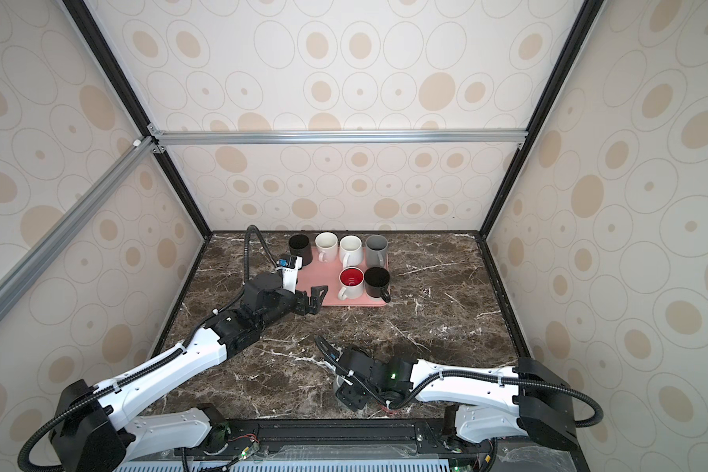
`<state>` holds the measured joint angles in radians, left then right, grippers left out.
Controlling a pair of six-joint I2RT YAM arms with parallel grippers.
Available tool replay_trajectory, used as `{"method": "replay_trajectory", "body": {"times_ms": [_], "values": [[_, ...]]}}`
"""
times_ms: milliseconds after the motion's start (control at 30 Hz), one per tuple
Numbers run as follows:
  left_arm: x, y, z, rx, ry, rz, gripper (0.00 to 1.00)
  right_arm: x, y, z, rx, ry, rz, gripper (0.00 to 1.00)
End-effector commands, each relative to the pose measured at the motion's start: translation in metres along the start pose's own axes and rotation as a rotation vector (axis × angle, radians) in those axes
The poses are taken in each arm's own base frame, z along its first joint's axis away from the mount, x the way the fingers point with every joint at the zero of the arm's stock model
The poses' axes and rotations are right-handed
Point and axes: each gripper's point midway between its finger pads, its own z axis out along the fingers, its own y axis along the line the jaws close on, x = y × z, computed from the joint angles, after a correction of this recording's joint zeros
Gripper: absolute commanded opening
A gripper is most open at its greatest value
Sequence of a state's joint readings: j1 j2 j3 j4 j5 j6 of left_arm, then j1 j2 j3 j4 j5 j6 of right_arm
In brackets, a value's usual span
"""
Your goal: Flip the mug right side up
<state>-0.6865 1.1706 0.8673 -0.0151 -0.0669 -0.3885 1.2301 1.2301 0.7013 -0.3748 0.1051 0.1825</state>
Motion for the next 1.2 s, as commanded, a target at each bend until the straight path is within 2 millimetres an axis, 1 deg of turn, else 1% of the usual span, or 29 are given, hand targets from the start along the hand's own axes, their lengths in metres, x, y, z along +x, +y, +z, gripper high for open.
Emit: {"method": "replay_trajectory", "body": {"times_ms": [0,67,100,200,233,300,367,433,500,767,900,967,1033,1067,1167], "values": [[-0.013,0.001,-0.015,-0.001,-0.065,-0.036,0.99,-0.024,0.005,-0.001,-0.018,-0.077,-0.106,0.72],[-0.016,0.004,-0.022,-0.009,-0.083,-0.042,0.99,-0.034,0.009,0.002,-0.04,-0.099,-0.148,0.72],[-0.016,0.005,-0.025,-0.014,-0.089,-0.045,0.99,-0.036,0.009,0.004,-0.043,-0.093,-0.161,0.73],[-0.02,0.008,-0.032,-0.026,-0.107,-0.045,1.0,-0.042,0.004,0.012,-0.046,-0.08,-0.164,0.77],[-0.02,0.009,-0.034,-0.028,-0.109,-0.046,0.99,-0.044,0.002,0.015,-0.046,-0.079,-0.158,0.81],[-0.02,0.01,-0.037,-0.029,-0.111,-0.047,0.99,-0.044,-0.001,0.02,-0.027,-0.071,-0.148,0.93],[-0.018,0.012,-0.038,-0.029,-0.109,-0.05,0.99,-0.042,-0.003,0.025,-0.019,-0.067,-0.136,0.99],[-0.015,0.012,-0.038,-0.03,-0.104,-0.052,0.99,-0.04,-0.006,0.026,-0.001,-0.067,-0.122,0.99],[-0.013,0.012,-0.038,-0.027,-0.098,-0.053,0.99,-0.036,-0.014,0.025,0.039,-0.064,-0.103,0.99],[-0.004,0.01,-0.038,0.003,-0.09,-0.063,0.99,-0.009,-0.053,0.01,0.157,-0.069,0.039,0.99],[0.003,0.008,-0.035,0.021,-0.075,-0.07,0.99,-0.001,-0.066,0.004,0.174,-0.087,0.114,0.99],[0.007,0.002,-0.031,0.052,-0.056,-0.064,0.99,0.0,-0.068,0.003,0.146,-0.105,0.148,0.99],[0.015,0.0,-0.026,0.059,-0.027,-0.059,0.99,-0.004,-0.064,0.003,0.084,-0.135,0.162,1.0],[0.02,0.001,-0.023,0.057,-0.007,-0.06,0.99,-0.008,-0.06,0.003,0.056,-0.155,0.154,0.97],[0.028,0.002,-0.021,0.06,0.007,-0.07,0.99,-0.017,-0.051,0.005,-0.011,-0.188,0.113,0.91]]}}
